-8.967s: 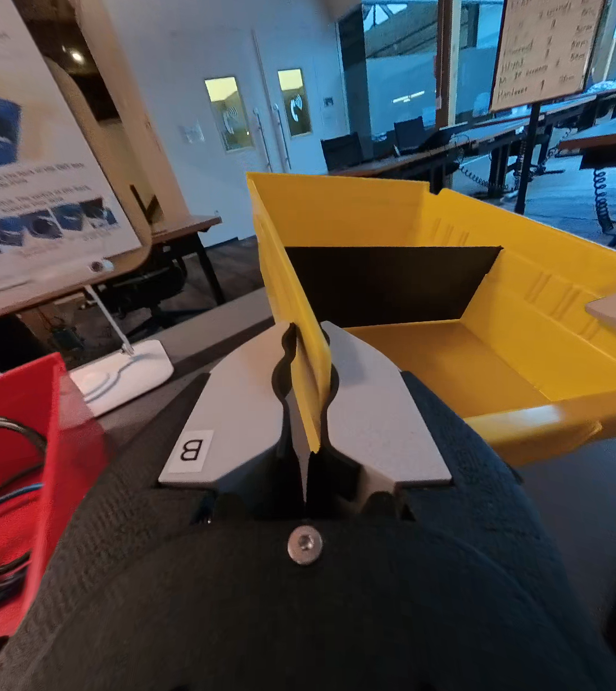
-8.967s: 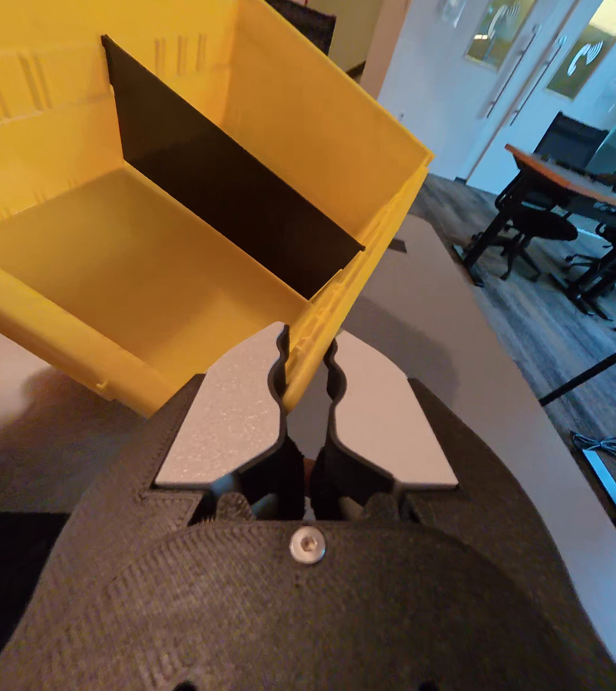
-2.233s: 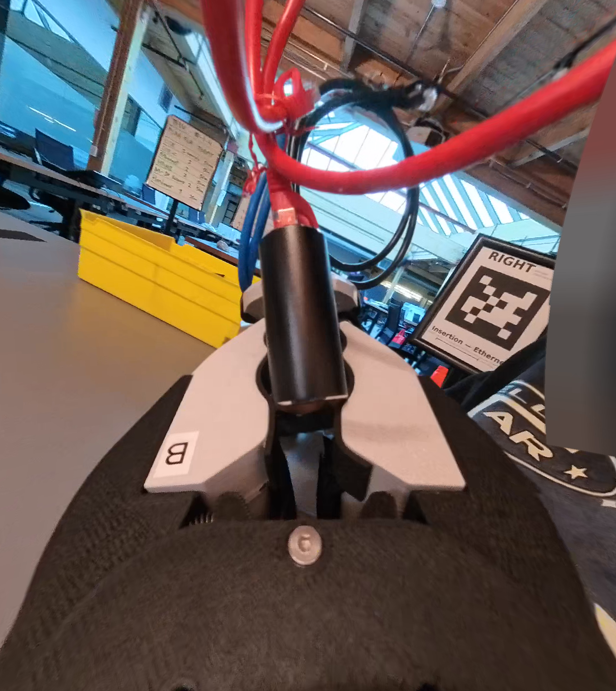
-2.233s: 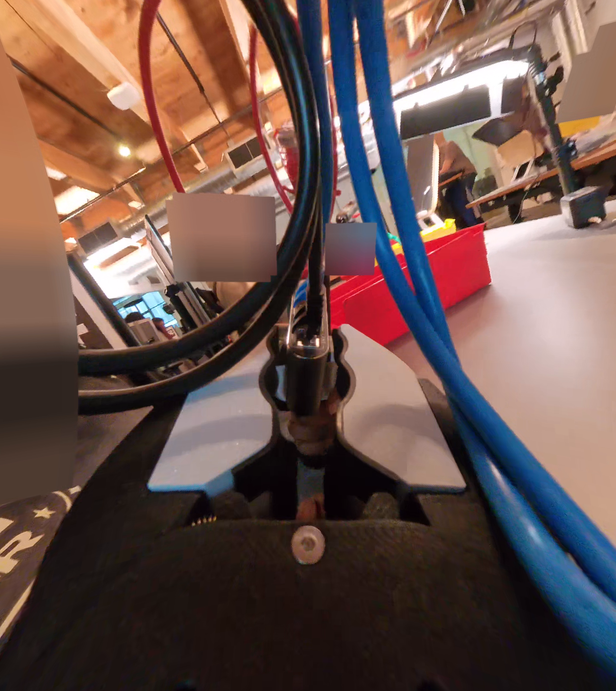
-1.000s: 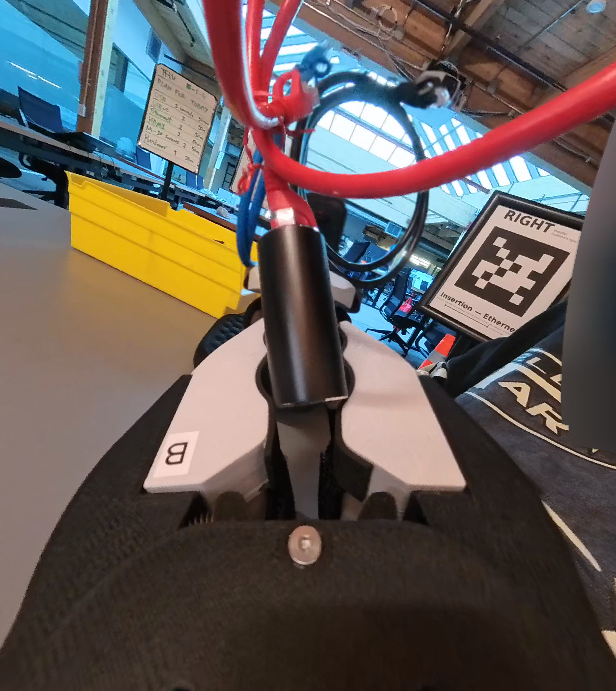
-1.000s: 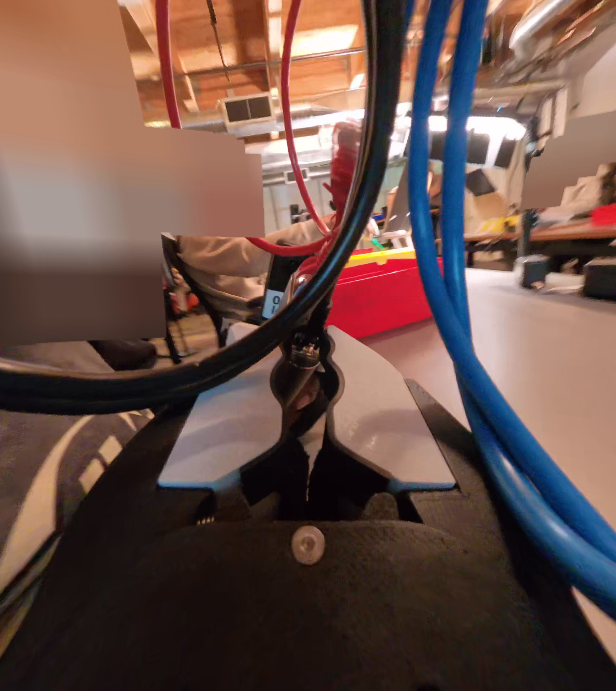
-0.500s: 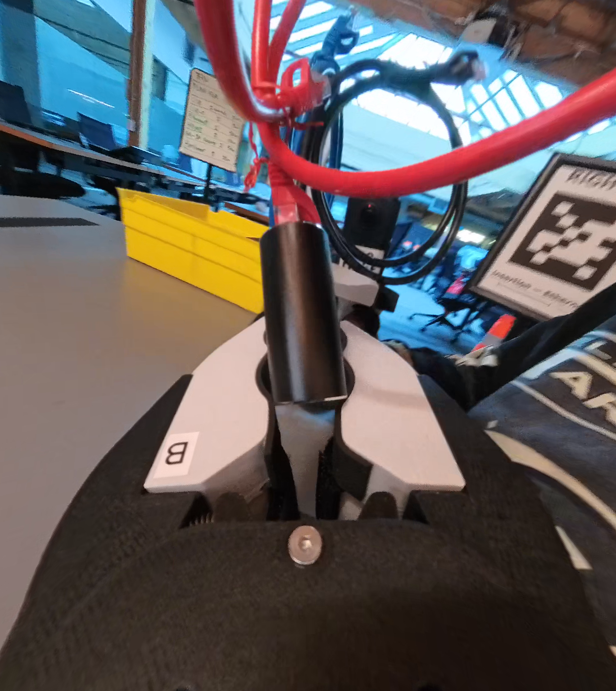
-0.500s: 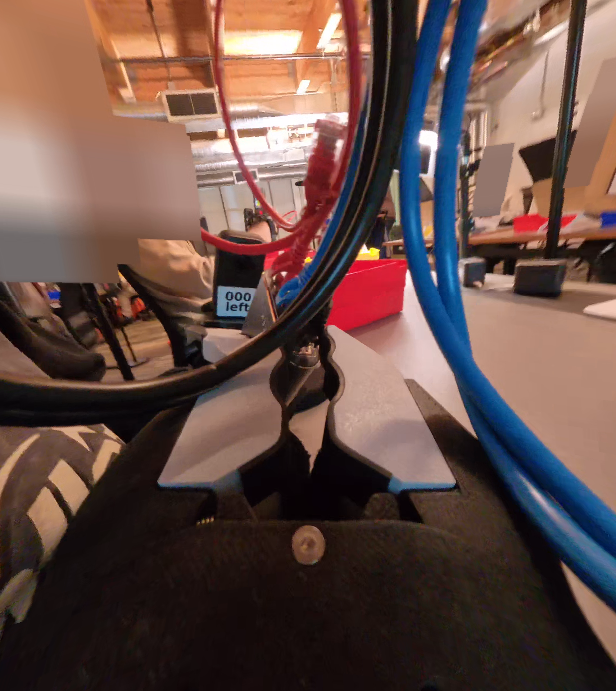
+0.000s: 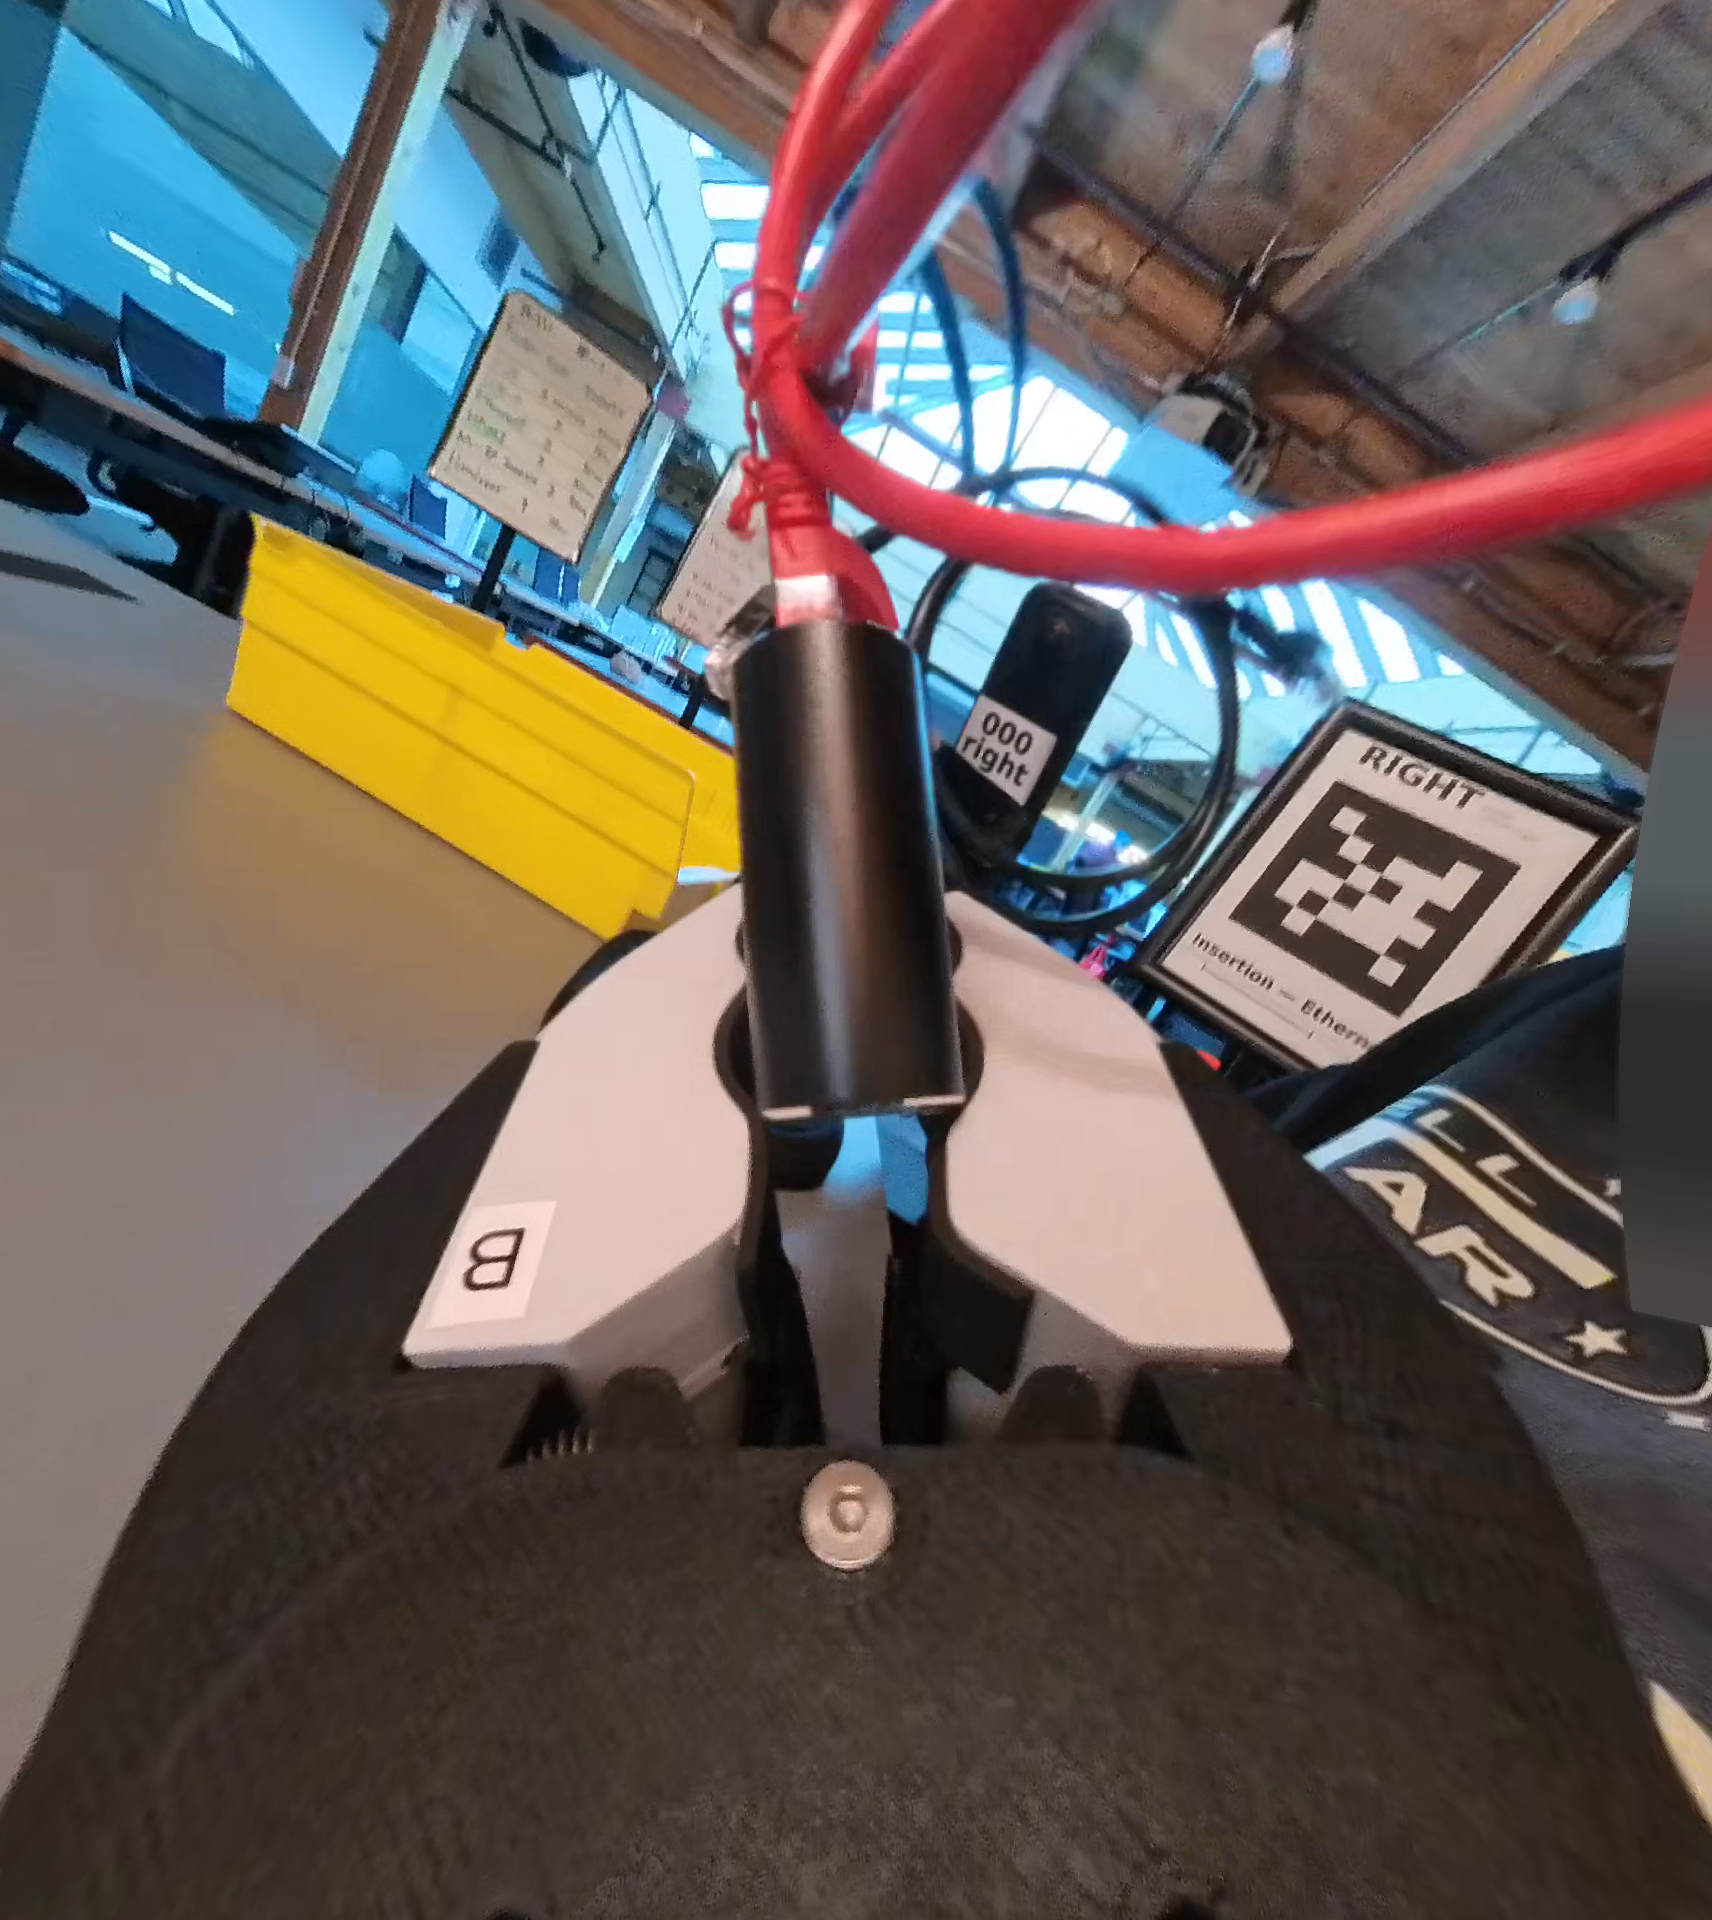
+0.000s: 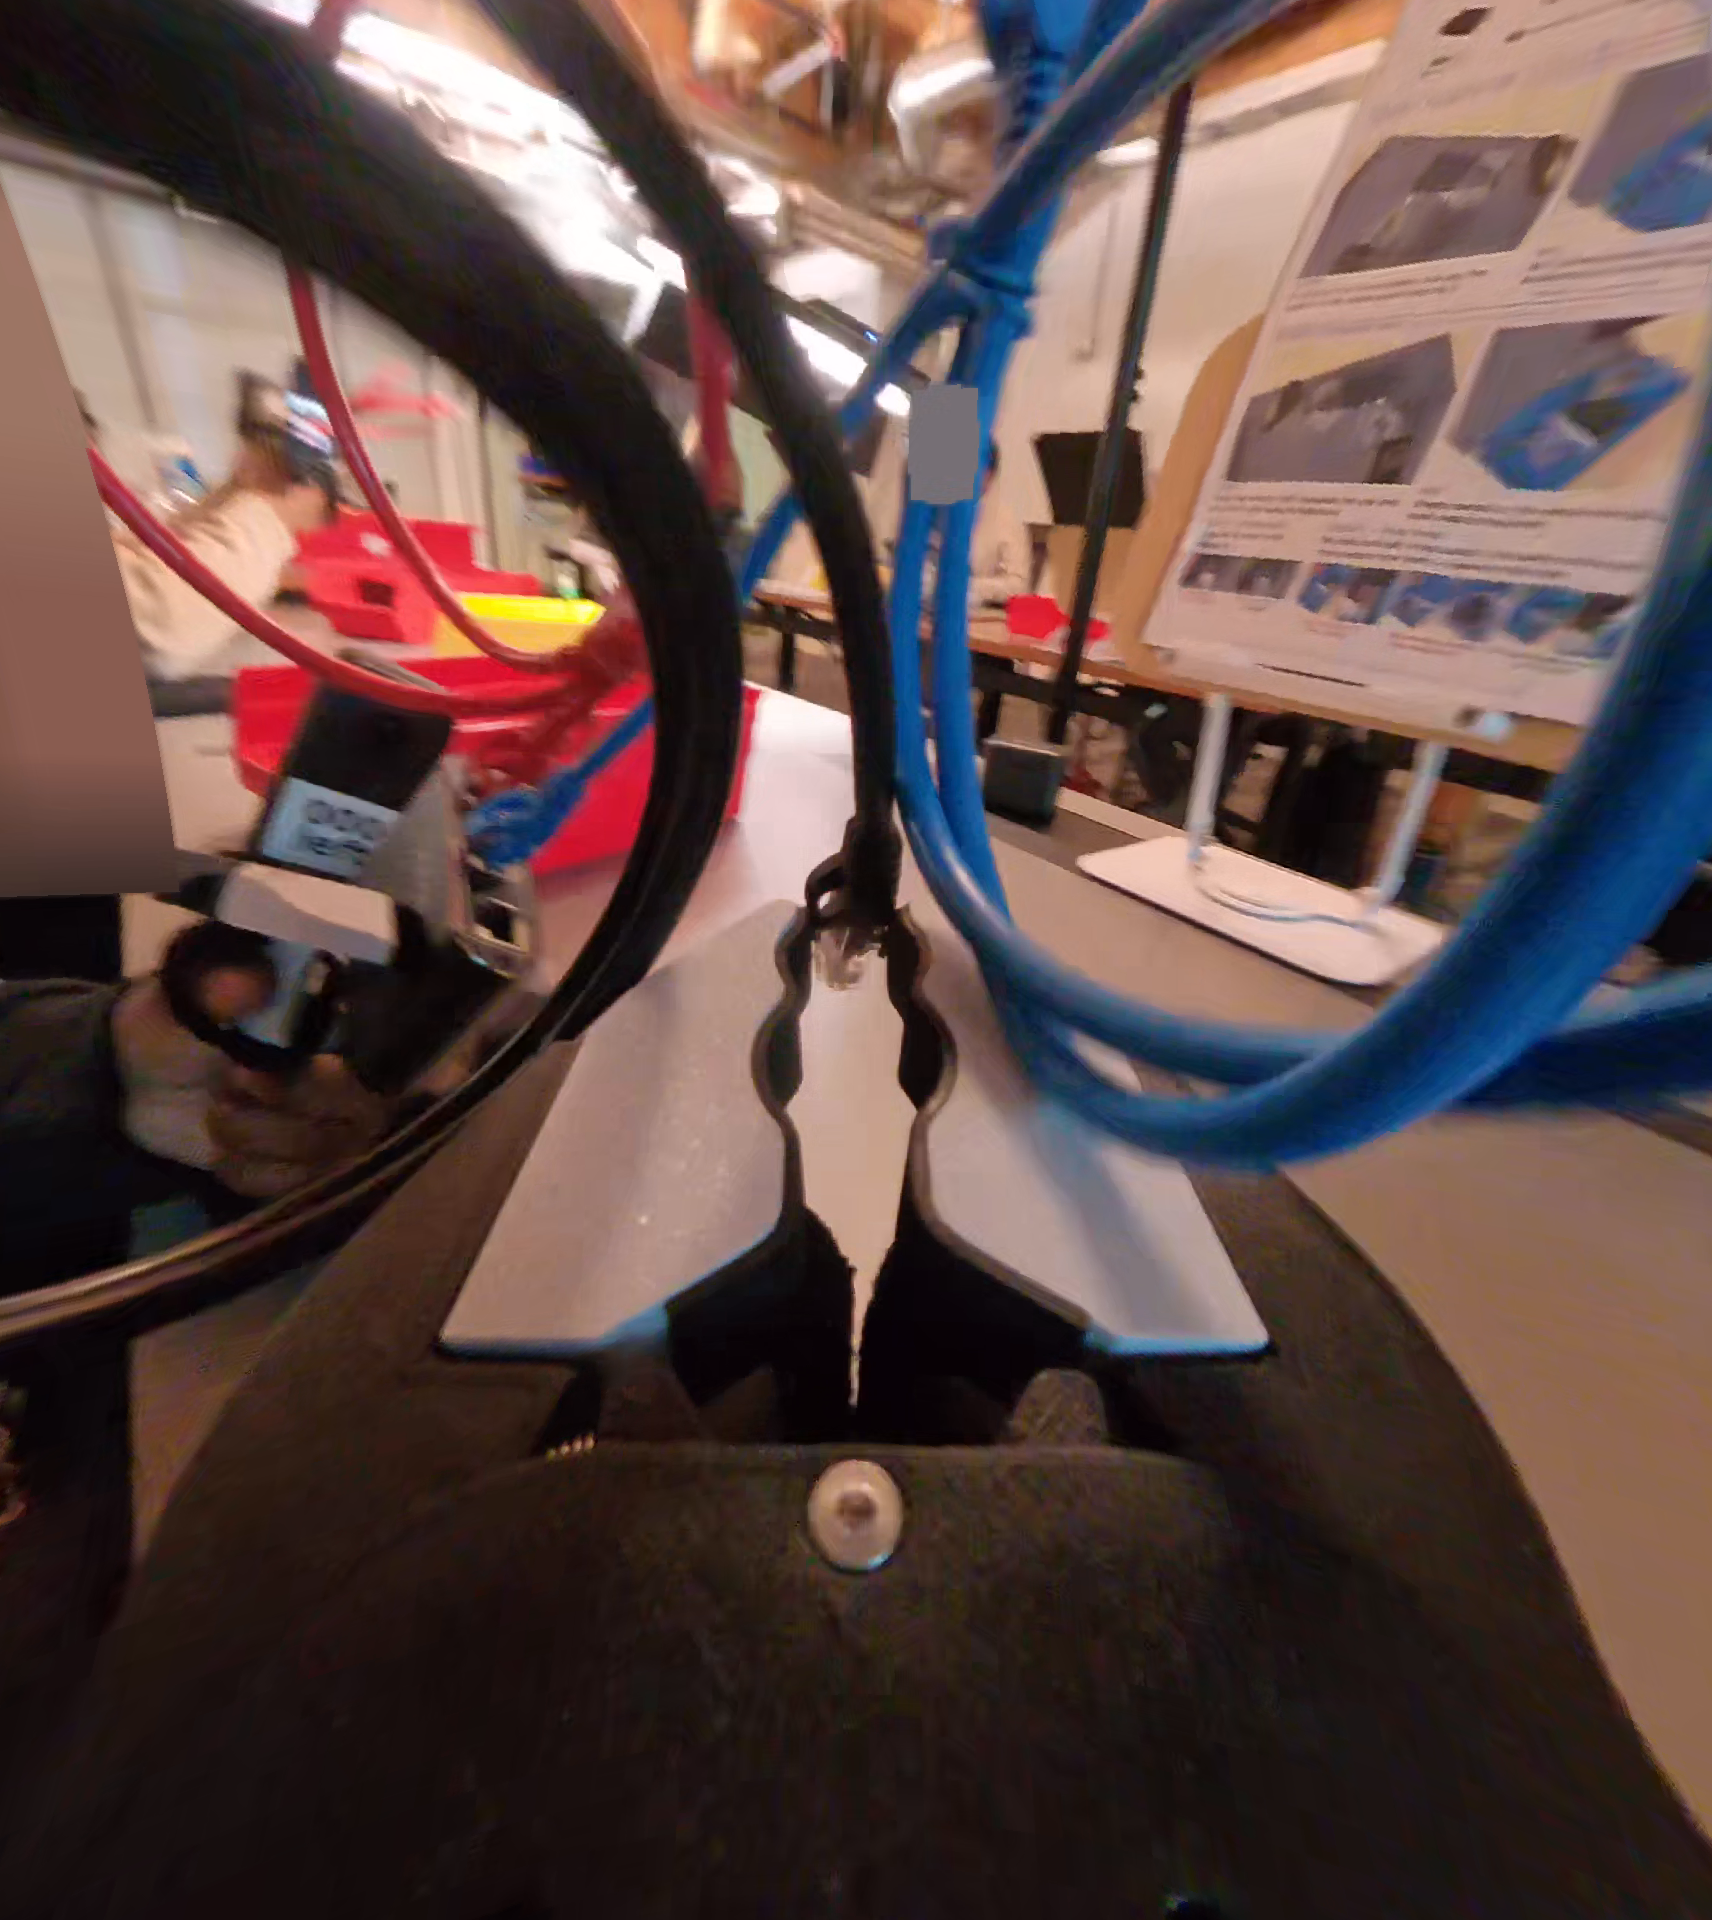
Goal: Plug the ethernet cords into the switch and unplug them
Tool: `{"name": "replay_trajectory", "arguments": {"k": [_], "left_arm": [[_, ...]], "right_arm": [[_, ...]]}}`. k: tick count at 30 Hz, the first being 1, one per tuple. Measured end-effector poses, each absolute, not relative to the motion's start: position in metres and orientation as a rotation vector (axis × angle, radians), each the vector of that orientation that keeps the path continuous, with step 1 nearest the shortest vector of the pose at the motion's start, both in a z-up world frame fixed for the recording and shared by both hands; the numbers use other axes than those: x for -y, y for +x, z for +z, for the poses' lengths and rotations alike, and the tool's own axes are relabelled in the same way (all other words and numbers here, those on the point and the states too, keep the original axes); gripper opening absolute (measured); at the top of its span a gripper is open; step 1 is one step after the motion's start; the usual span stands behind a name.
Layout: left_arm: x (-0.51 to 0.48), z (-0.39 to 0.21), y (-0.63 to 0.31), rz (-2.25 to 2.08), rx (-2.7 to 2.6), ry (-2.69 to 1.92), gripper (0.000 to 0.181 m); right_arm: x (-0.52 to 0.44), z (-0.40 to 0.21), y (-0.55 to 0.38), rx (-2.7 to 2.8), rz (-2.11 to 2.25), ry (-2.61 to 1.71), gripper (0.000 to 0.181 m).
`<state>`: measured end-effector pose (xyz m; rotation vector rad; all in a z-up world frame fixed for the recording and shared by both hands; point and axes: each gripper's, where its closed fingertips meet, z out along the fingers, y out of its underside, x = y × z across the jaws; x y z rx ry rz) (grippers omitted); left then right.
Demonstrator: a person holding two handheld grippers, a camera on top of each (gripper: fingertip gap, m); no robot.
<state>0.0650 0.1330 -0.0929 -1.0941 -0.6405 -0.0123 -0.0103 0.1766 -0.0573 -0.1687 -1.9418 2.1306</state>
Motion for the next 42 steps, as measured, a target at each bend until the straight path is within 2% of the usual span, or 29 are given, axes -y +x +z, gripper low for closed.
{"name": "replay_trajectory", "arguments": {"k": [6,11,15,18,23,31,36,39,42], "left_arm": [[-0.088,-0.066,0.059,0.024,0.663,-0.850,0.027],[-0.063,-0.068,0.055,0.154,0.708,-0.874,0.028],[-0.071,-0.066,0.060,0.124,0.662,-0.881,0.028],[-0.075,-0.067,0.062,0.122,0.640,-0.907,0.028],[-0.079,-0.068,0.064,0.092,0.630,-0.922,0.028],[-0.077,-0.069,0.063,0.071,0.636,-0.912,0.027],[-0.078,-0.070,0.064,0.065,0.636,-0.918,0.027],[-0.078,-0.070,0.064,0.063,0.634,-0.919,0.027],[-0.078,-0.070,0.063,0.064,0.637,-0.917,0.027]], "right_arm": [[-0.236,-0.040,-0.055,1.872,1.810,-0.268,0.014],[-0.318,-0.006,-0.097,1.709,1.431,-0.405,0.014],[-0.438,0.012,-0.142,1.541,0.732,-0.651,0.014],[-0.510,-0.006,-0.154,1.467,0.316,-0.817,0.014],[-0.544,-0.067,-0.174,1.646,0.069,-0.958,0.014],[-0.523,-0.128,-0.183,1.939,0.044,-1.016,0.016],[-0.494,-0.110,-0.185,1.927,0.379,-1.047,0.043],[-0.440,-0.078,-0.174,1.940,0.793,-0.971,0.045],[-0.332,-0.015,-0.115,2.010,1.596,-0.649,0.036]]}}
